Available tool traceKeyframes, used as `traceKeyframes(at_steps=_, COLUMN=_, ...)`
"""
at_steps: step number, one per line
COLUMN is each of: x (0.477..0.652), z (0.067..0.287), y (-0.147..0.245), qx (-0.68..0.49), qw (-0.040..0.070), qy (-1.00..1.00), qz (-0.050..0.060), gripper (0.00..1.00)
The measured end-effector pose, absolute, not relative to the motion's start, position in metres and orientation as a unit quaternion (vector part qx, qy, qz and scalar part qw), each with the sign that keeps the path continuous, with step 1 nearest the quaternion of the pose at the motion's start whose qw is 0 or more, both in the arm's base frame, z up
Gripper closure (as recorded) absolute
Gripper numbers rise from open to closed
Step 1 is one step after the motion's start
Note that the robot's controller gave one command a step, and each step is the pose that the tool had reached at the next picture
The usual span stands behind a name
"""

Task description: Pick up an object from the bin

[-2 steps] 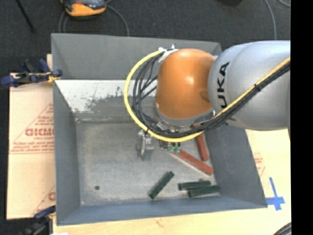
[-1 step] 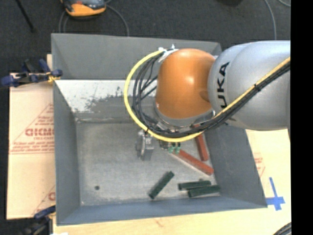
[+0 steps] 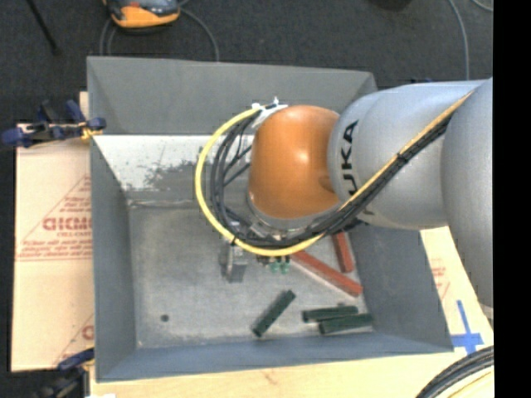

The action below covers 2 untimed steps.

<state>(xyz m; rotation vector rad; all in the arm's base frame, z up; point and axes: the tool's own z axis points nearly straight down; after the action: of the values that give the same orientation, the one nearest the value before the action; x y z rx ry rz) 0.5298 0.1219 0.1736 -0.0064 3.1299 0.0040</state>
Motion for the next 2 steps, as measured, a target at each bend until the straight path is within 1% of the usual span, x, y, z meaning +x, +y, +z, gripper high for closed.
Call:
traceKeyframes(at_steps=1, x=0.497, z=0.1399, y=0.0873, qx=0.026, qw=0.001, qy=1.0, qz=0.0, gripper=0.0)
traceKeyframes(at_steps=2, x=0.4972, z=0.1402, y=0.0877, qx=0.026, qw=0.001, qy=1.0, qz=0.0, gripper=0.0)
